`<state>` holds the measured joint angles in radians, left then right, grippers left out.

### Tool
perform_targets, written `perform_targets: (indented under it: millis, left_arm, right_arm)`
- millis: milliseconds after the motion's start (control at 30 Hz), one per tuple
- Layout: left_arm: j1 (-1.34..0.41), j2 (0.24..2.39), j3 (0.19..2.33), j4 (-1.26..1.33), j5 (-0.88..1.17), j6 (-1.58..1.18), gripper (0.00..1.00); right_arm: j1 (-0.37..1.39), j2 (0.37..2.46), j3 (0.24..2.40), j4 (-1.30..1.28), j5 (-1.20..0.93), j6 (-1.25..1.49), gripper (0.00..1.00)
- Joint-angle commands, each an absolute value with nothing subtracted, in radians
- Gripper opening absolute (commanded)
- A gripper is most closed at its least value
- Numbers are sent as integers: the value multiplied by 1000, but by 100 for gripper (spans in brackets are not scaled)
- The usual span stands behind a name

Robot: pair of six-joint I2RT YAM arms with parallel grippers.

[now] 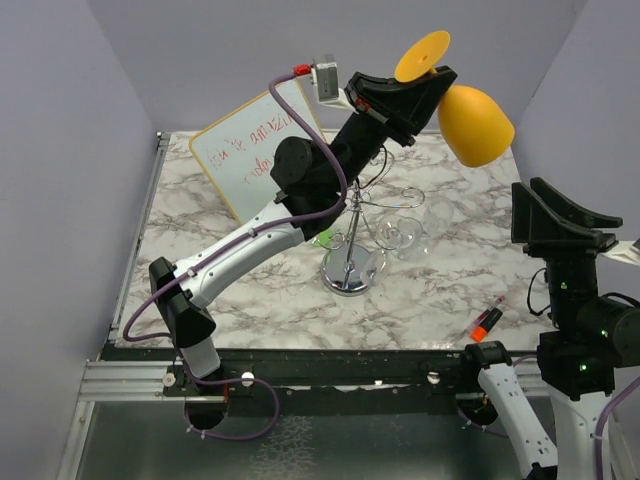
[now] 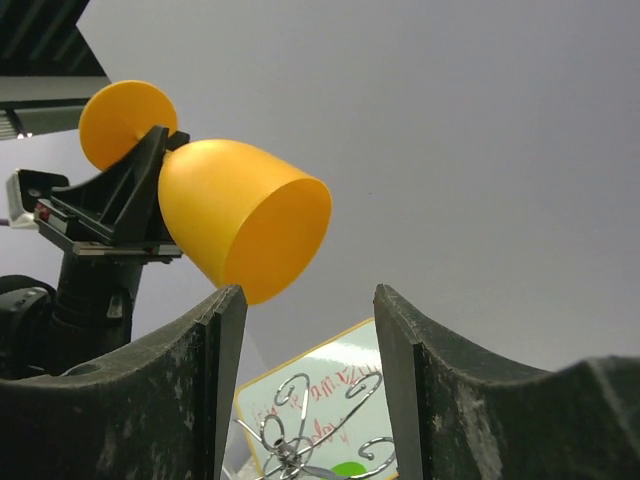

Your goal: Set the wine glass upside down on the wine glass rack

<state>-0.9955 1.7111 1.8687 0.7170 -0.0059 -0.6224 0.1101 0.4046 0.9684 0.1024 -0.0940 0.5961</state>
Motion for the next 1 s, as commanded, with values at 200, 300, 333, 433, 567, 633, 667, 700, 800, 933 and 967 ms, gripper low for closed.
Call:
perform_targets:
  millis: [200, 300, 333, 433, 567, 633, 667, 700, 800, 933, 967]
  left_arm:
    - [-987, 1712, 1847, 804, 334, -203, 0]
    - [-987, 1718, 1832, 804, 339, -119, 0]
    - [-986, 1719, 1826, 804, 342, -94, 0]
    - [-988, 1724, 1809, 803, 359, -28, 0]
    - [-996, 1730, 1774, 820, 418, 111, 0]
    - [-1008, 1732, 1760, 821, 423, 182, 0]
    - [-1012, 1733, 1754, 821, 424, 215, 0]
    - [-1015, 1734, 1749, 821, 423, 231, 0]
    - [-1021, 1731, 1736, 821, 426, 264, 0]
    - [-1032, 1723, 1710, 820, 439, 336, 0]
    - [-1034, 1717, 1700, 819, 439, 353, 0]
  right_arm:
    - [109, 526, 1131, -21, -267, 567, 63]
    - [109, 564, 1185, -8, -377, 600, 66]
    - [108, 574, 1201, 15, -405, 614, 67]
    - [109, 615, 1255, 33, -485, 666, 68]
    - [109, 676, 1325, 25, -542, 756, 68]
    - [109, 704, 1354, 15, -557, 806, 68]
    - [109, 716, 1368, 4, -557, 824, 68]
    - [109, 729, 1382, -25, -551, 843, 68]
    - [109, 762, 1418, -101, -515, 870, 68]
    - [108, 794, 1438, -136, -486, 888, 67]
    - [108, 800, 1435, -126, -494, 898, 65]
